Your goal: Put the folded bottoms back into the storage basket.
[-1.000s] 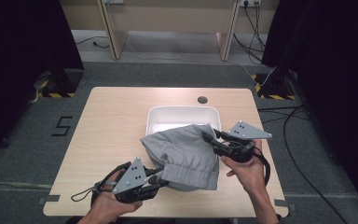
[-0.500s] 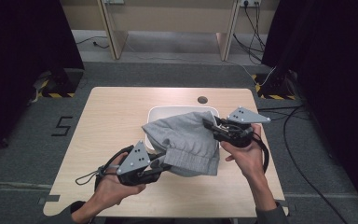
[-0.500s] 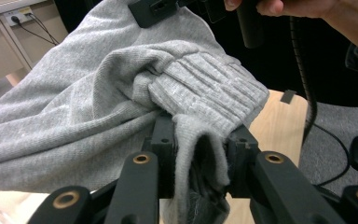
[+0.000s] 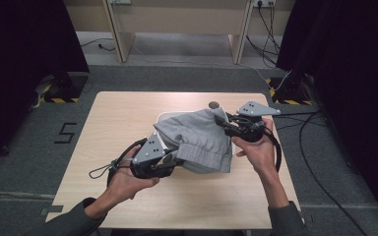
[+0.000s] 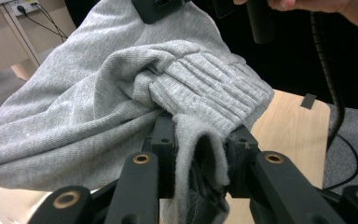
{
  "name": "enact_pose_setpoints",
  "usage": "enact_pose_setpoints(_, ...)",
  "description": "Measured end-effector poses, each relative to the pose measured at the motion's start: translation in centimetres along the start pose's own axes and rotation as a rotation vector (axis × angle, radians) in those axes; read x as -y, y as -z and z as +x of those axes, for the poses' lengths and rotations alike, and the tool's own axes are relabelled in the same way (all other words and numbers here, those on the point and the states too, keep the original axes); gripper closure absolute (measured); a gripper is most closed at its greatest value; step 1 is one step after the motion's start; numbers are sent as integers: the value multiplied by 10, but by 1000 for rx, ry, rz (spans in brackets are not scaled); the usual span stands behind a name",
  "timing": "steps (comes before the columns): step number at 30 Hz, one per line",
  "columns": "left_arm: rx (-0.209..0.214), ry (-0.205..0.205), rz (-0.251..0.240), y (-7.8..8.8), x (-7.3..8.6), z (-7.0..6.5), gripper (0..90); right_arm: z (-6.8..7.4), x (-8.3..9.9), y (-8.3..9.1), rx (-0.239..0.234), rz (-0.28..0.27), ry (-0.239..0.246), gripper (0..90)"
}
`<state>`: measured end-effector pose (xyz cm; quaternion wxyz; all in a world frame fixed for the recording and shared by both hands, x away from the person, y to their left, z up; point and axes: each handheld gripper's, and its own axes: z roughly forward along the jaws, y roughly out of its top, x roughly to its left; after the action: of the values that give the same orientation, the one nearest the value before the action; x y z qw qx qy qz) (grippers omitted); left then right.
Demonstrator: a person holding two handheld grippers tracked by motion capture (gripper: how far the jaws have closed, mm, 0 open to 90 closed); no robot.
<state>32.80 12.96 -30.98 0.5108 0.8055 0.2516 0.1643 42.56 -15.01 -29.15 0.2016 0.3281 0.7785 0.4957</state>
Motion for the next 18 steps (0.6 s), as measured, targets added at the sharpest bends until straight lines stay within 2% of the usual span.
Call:
enact_pose_setpoints(11,-11,32,19,-11,-6,16,702,-12,-12,-19,4,39,10,726)
enact_pose_setpoints(18,-22,49,40,-22,-8,28,702,-21,-13,-36,-1,63,7,729)
